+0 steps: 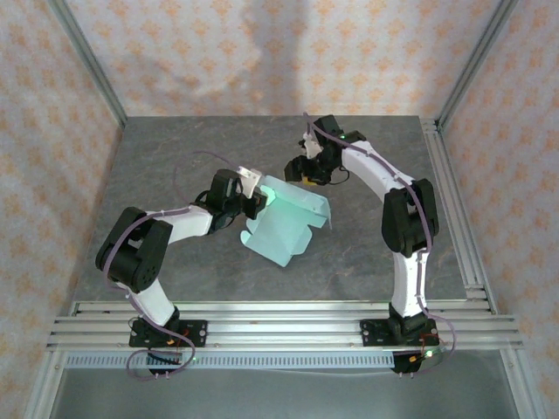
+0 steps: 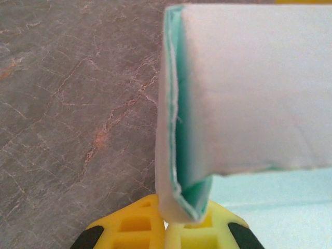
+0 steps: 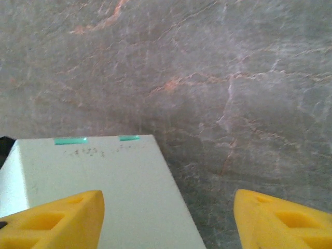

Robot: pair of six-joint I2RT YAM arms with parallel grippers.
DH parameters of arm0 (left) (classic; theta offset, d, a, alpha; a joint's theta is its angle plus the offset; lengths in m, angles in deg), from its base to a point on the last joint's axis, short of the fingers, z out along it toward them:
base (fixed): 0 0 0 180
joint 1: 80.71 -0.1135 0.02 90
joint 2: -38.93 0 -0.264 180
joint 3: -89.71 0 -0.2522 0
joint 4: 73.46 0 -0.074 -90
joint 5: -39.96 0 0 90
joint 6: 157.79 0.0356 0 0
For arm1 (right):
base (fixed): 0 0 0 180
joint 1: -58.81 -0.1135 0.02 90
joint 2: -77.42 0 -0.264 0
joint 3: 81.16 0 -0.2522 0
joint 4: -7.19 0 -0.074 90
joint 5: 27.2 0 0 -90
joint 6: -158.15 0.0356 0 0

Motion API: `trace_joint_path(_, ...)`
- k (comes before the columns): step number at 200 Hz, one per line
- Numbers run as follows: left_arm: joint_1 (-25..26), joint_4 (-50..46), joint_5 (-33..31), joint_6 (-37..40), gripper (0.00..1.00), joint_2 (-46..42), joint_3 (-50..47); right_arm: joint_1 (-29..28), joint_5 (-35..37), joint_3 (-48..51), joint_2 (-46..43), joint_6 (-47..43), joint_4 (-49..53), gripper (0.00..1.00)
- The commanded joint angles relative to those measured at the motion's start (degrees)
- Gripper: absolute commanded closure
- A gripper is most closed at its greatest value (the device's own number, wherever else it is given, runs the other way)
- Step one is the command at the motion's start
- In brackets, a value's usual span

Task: Fold the paper box

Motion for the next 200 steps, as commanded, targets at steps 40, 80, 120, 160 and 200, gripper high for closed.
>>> trace_joint_path(40, 0.3, 5.2, -1.0, -8.1, 0.95, 0.8, 2.6, -0.1, -9.1, 4.4, -1.9, 1.5, -2.1, 0.46)
trace_joint_path(80, 0.3, 3.6, -2.7, -11.0, 0.96, 2.3, 4.3, -0.3, -10.8, 6.8, -2.5, 4.7, -5.7, 0.49)
trace_joint_path(120, 0.3, 3.8, -2.8, -13.2, 0.96, 2.8, 5.0, -0.9, -11.1, 8.7, -2.6, 8.4, -9.3, 0.55)
trace_joint_path(160, 0.4, 4.2, -2.4, -14.4, 0.96, 2.7, 5.8, -2.6, -13.3, 11.7, -2.5, 14.6, -16.6, 0.57)
trace_joint_path(200, 0.4, 4.1, -2.2, -15.0, 0.95, 2.8, 6.3, -4.5, -14.0, 13.4, -1.7, 16.8, -20.1, 0.58)
